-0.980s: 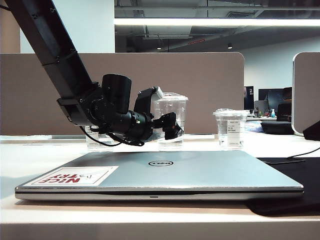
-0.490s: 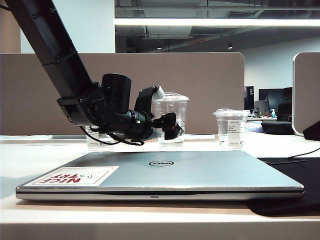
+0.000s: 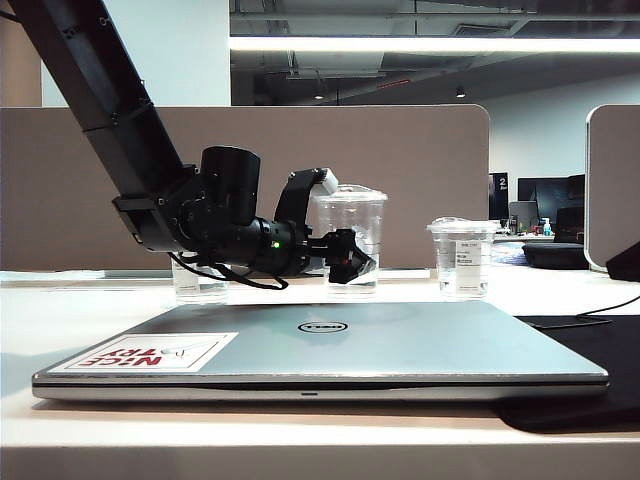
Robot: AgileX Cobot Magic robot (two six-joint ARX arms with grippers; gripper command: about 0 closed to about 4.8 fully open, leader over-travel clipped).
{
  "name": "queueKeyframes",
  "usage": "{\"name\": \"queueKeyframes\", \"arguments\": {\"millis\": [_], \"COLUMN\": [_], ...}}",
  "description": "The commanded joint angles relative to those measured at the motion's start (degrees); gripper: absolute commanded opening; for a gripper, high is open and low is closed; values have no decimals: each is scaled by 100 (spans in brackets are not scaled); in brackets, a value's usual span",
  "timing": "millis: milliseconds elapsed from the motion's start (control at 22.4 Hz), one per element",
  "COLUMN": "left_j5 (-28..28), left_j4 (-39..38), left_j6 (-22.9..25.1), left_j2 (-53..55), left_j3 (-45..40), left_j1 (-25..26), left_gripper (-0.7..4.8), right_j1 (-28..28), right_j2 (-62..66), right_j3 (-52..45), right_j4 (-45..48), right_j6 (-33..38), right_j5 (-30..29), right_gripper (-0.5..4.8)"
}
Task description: Pick up the coffee cup on the middle and place it on the left side of the laptop.
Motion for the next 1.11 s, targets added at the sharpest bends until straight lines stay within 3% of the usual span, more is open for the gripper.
{"name": "queueKeyframes", "arguments": {"millis": [45, 178, 401, 713, 1114], "left_j5": [286, 614, 1668, 1926, 1998], "left_j4": [175, 234, 439, 422, 404], "left_j6": [57, 59, -76, -295, -238], "left_j2": [-24, -20, -11, 223, 546], "left_j3": [24, 24, 140, 448, 715], "left_j1": [129, 295, 555, 553, 551], "left_gripper": [479, 479, 479, 479, 479], "right_j1": [-4, -4, -4, -4, -4], "right_j2": [2, 2, 2, 63, 149], "right_j3": [-22, -22, -22, -22, -22], "right_j4": [101, 101, 101, 103, 101], "right_j6": [-4, -4, -7, -4, -4], "right_j5": [-11, -11, -11, -11, -11], "right_gripper": [-5, -5, -5, -5, -5]}}
